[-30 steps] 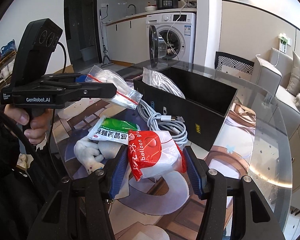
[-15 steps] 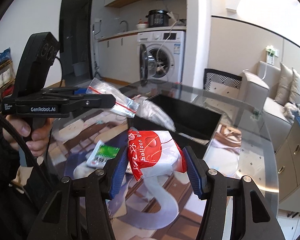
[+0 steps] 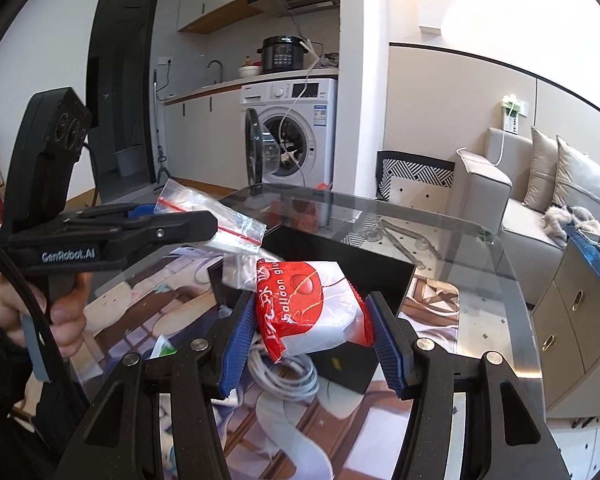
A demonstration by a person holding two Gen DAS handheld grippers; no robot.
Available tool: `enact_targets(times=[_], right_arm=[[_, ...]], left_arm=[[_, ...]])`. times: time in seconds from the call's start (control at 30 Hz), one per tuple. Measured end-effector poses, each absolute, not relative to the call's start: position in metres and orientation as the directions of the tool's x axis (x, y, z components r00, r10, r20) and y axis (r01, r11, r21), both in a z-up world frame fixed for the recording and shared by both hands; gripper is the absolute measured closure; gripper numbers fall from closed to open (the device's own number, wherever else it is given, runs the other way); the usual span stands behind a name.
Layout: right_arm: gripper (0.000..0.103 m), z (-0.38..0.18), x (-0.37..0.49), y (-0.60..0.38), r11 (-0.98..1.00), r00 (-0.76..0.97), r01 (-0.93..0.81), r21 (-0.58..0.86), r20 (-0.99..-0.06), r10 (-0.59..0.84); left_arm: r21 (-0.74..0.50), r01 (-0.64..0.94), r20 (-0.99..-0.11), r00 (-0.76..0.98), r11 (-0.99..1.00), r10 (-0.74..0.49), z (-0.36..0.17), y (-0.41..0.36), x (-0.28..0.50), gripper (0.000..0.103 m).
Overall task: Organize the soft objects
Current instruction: 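Lift the zip bag with the left gripper while the right lifts the red bag toward the box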
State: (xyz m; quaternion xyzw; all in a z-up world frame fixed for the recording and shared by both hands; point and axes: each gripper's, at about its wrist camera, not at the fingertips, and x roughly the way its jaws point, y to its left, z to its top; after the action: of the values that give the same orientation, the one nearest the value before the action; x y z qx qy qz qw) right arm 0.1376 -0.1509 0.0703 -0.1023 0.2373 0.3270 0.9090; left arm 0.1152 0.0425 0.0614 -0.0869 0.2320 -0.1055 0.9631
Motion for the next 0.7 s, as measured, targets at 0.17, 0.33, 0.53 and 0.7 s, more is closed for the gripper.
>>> enact_targets(times=[0.17,0.33,0.53,0.7], right_arm=[[0.047,0.07,0.152,-0.146,0.781,0.685,-0.624,-0.035,-0.505,0.525],[0.047,0.069,0.163,-0.146,0.796,0.693,-0.605,-0.03,-0.512,0.508],[0.047,0.066,0.177,-0.144,0.806,0.697,-0.59,-0.036,-0.526,0.487],[0.047,0.061,0.187,-0.14,0.812,0.701,-0.582,-0.045,-0.534,0.473]], left_arm=[[-0.219,0.154,-0.433,0.87,0.963,-0.238,0.059,0.041,0.128,0.042],[-0.232,0.139,-0.438,0.869,0.963,-0.232,0.056,0.042,0.138,0.042],[-0.22,0.134,-0.448,0.866,0.966,-0.222,0.053,0.039,0.147,0.042],[-0.203,0.132,-0.462,0.861,0.97,-0.214,0.048,0.034,0.155,0.042]])
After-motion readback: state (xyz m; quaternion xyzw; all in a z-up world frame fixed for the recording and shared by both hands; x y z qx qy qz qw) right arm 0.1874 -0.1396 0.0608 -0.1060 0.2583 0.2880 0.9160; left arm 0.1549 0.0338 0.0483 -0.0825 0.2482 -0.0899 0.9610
